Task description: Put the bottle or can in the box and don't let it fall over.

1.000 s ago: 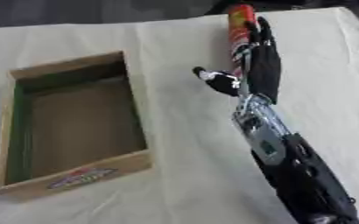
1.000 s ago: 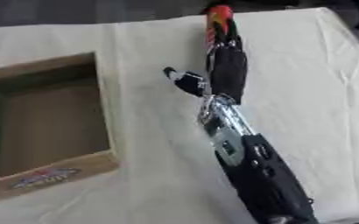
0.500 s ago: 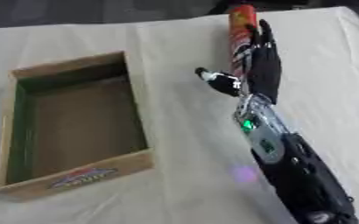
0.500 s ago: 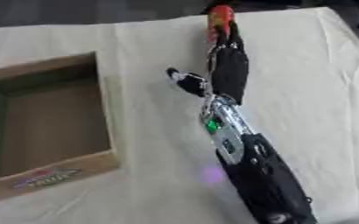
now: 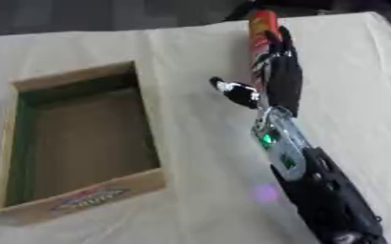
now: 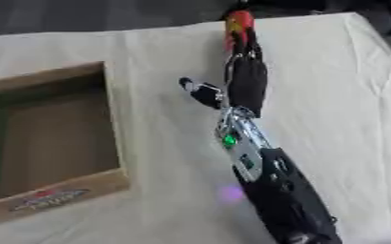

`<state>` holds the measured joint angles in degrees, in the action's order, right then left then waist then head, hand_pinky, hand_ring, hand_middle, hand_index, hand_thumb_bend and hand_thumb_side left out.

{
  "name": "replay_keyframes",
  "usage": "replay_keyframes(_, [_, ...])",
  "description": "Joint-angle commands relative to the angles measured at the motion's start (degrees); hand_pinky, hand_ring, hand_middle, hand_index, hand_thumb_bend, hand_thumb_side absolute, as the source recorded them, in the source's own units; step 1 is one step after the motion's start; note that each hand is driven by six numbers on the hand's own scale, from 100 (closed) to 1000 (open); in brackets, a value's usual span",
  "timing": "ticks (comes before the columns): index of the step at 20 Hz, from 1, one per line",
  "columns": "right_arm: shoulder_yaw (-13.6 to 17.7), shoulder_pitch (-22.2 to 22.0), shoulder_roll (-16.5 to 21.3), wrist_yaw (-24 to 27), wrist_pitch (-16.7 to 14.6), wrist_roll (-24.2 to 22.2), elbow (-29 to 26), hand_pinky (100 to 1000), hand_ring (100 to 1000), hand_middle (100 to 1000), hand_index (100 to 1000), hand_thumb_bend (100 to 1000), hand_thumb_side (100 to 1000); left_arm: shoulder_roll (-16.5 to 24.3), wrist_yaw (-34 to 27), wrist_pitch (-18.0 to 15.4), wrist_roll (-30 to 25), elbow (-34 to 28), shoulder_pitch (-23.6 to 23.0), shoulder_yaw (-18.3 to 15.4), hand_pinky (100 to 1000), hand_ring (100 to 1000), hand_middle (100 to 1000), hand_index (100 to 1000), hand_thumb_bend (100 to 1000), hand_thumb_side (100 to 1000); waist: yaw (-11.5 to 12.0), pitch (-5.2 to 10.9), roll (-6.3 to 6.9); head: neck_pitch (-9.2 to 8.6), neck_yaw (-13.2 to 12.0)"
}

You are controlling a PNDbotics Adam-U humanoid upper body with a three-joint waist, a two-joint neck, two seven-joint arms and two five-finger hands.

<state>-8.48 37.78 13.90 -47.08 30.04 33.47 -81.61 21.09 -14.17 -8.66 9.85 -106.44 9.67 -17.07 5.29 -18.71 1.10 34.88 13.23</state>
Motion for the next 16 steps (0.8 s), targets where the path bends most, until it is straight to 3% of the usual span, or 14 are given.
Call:
replay_keyframes(1, [0.45,1.29,0.83,0.49,12.28,13.06,0.46,697,896,952,880,880,341,1.0,-0.09,-0.09,-0.18,-0.7,0.6,-0.14,881,835,791,646,1000,339,0.07,0.73,0.29,-0.96,-0.04])
replay_keyframes(16, [1.79,1.89,1.75,0.84,12.62,15.78,1.85,693,900,956,889,900,317,0.66,-0.15,-0.28,-0.37,-0.59,0.62,-0.21,882,835,792,645,1000,335,0.14,-0.1,0.76,-1.21,-0.13])
